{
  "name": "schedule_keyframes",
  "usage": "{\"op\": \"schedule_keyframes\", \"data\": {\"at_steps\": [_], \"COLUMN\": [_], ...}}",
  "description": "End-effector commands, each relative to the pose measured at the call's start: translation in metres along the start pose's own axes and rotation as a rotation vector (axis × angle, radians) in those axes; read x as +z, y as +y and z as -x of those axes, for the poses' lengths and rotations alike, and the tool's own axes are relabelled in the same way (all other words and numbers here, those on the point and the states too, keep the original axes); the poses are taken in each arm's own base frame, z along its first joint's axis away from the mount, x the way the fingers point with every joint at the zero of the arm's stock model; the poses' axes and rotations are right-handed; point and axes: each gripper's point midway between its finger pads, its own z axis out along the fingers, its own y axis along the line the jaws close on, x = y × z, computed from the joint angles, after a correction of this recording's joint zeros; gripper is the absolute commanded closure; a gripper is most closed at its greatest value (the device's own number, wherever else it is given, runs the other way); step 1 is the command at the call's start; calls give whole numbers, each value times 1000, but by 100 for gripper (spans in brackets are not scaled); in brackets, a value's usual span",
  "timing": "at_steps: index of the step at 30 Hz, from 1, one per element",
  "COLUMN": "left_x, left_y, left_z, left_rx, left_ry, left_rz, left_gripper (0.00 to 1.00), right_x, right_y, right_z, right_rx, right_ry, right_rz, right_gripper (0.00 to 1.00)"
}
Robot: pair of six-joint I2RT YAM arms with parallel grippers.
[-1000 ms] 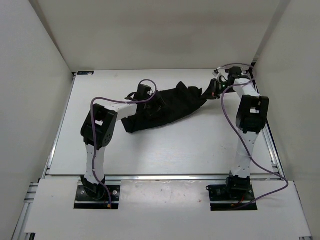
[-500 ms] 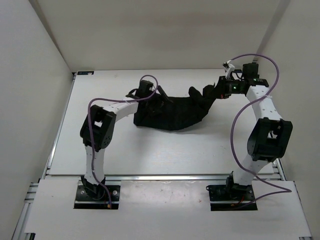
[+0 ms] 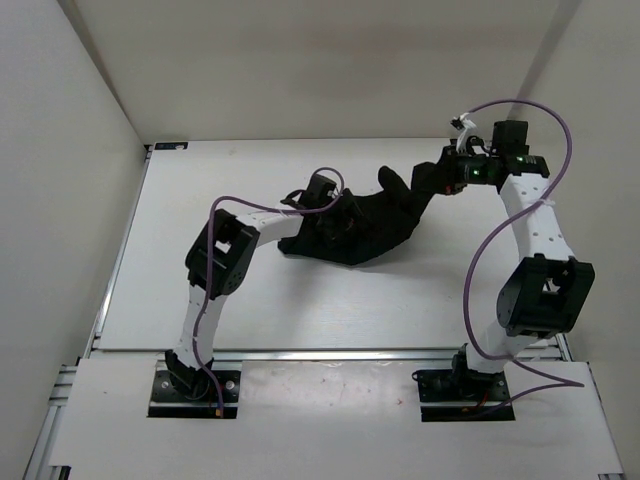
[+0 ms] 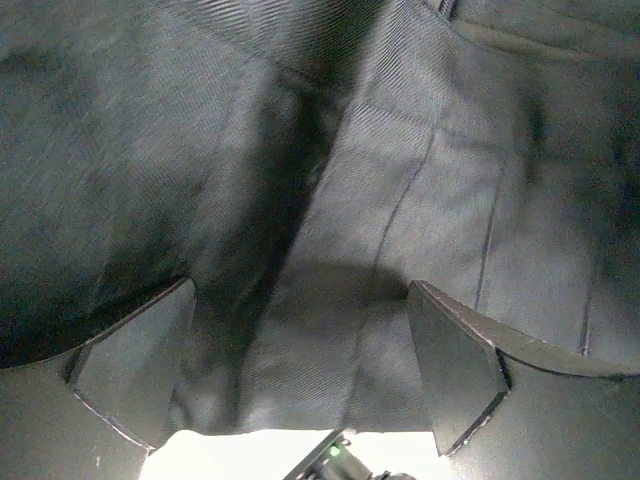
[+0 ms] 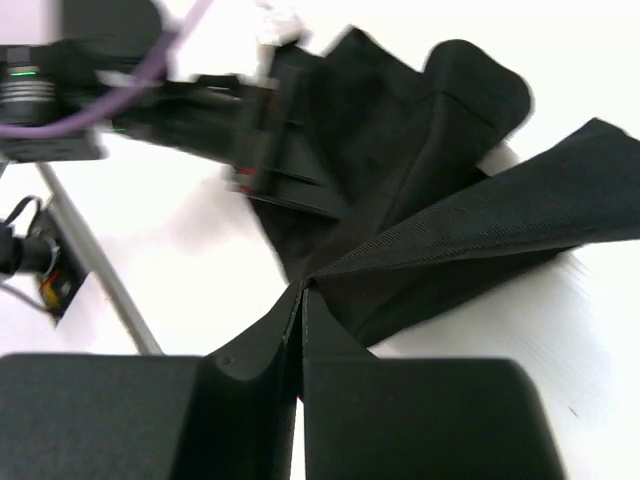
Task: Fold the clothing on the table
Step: Fold the skirt
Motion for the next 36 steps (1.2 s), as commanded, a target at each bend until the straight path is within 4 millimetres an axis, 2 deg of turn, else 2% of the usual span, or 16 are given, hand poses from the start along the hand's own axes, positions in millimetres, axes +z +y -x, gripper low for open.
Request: {"op": "schedule_keyframes", "data": {"at_steps": [1, 3, 6, 9, 10, 12, 16, 19, 20, 21, 25, 26, 27, 32, 34, 36], "left_x": [13, 26, 12, -43, -53, -128, -234, -267, -268, -277, -284, -283, -281, -270, -265, -262], "left_y": [-36, -45, -62, -67, -42, -44, 28, 102, 113, 128, 151, 154, 155, 152, 136, 96], "left_z": [-14, -24, -17, 18, 27, 52, 50, 47, 37, 35, 21, 15, 12, 9, 15, 27], "left_rx": [3, 2, 21, 17, -1, -39, -244, -394, -417, -431, -459, -463, -470, -435, -340, -181], "left_ry": [56, 100, 72, -80, -141, -290, -509, -560, -510, -524, -513, -497, -475, -429, -406, -362], "left_rz": [-102, -135, -146, -133, -53, -65, -4, 17, 6, 6, 0, 3, -2, -33, -59, -120], "left_gripper": [1, 1, 1, 1, 1, 1, 1, 2, 1, 1, 1, 1, 2, 2, 1, 1], "right_x": [-2, 6, 23, 34, 38, 54, 92, 138, 157, 181, 226, 234, 235, 188, 157, 128], "right_y": [56, 75, 108, 133, 134, 153, 165, 178, 165, 159, 159, 149, 148, 118, 101, 100], "right_z": [29, 27, 21, 25, 31, 33, 39, 19, 9, -14, -30, -24, -17, 25, 39, 29], "right_rx": [-111, -153, -234, -306, -317, -331, -328, -374, -379, -354, -425, -423, -443, -348, -304, -317], "right_ry": [-61, -50, -28, -33, -38, -20, 11, 88, 130, 206, 298, 281, 260, 132, 74, 84], "right_rz": [100, 129, 176, 204, 200, 250, 298, 316, 283, 263, 208, 148, 107, -51, -133, -133], "right_gripper": [100, 100, 100, 100, 100, 100, 100, 100, 98, 87, 56, 35, 2, 1, 1, 1]}}
